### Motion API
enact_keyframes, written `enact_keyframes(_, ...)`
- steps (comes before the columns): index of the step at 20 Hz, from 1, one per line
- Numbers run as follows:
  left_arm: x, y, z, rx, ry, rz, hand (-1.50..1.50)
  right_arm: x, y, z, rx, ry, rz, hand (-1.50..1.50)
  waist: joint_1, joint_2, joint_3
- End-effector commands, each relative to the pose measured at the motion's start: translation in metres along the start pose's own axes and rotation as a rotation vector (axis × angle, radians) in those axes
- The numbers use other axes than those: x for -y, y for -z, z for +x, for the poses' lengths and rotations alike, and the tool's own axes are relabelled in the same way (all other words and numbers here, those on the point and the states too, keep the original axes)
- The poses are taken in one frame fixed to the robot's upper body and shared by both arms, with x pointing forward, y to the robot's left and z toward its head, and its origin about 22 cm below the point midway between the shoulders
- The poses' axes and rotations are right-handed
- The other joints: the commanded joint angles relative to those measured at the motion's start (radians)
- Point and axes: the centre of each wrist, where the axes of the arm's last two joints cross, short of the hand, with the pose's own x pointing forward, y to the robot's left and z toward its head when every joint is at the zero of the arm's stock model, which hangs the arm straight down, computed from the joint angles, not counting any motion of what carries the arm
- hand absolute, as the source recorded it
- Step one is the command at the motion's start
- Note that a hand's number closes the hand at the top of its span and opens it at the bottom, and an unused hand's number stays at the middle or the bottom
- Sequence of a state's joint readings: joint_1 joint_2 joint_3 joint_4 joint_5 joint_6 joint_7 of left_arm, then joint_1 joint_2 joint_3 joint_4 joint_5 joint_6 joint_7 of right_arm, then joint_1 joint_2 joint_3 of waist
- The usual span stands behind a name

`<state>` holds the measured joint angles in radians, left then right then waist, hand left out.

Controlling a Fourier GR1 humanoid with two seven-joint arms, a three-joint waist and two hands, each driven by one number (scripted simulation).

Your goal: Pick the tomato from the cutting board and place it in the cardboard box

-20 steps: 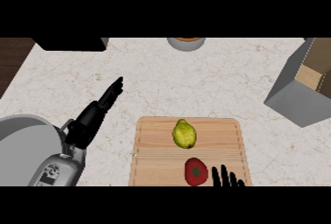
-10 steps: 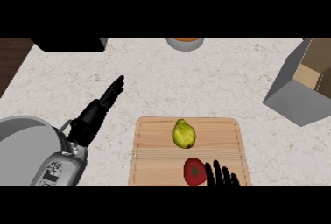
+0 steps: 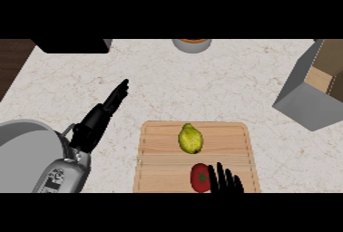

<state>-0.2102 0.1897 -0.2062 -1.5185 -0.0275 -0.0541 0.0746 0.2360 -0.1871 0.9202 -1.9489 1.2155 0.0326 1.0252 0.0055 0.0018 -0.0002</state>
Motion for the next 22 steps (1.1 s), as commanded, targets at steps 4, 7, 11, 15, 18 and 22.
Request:
enact_keyframes(4, 0.005, -0.008, -0.003, 0.001, -0.003, 0.009, 0.00, -0.004, 0.031, 0.039, -0.114, 0.023, 0.047, -1.50, 0.000, -0.001, 0.000)
enact_keyframes(7, -0.010, 0.007, 0.007, 0.018, 0.006, 0.000, 0.00, -0.029, 0.034, 0.041, -0.115, 0.042, 0.046, -1.50, 0.000, 0.002, 0.000)
enact_keyframes(11, -0.016, -0.006, 0.010, 0.006, 0.011, 0.005, 0.00, -0.033, 0.031, 0.038, -0.122, 0.023, 0.058, -1.50, -0.003, -0.002, 0.000)
enact_keyframes(15, -0.007, 0.001, 0.008, 0.001, 0.011, 0.021, 0.00, -0.041, 0.062, 0.023, -0.151, -0.017, 0.047, -1.50, -0.006, -0.002, 0.000)
enact_keyframes(18, 0.014, -0.001, 0.004, 0.007, 0.001, 0.006, 0.00, -0.053, 0.061, 0.008, -0.159, -0.039, 0.040, -1.50, -0.007, -0.002, 0.000)
enact_keyframes(22, -0.012, -0.007, 0.005, 0.001, -0.001, 0.004, 0.00, -0.072, 0.075, 0.005, -0.157, -0.020, 0.053, 1.50, -0.005, -0.002, 0.000)
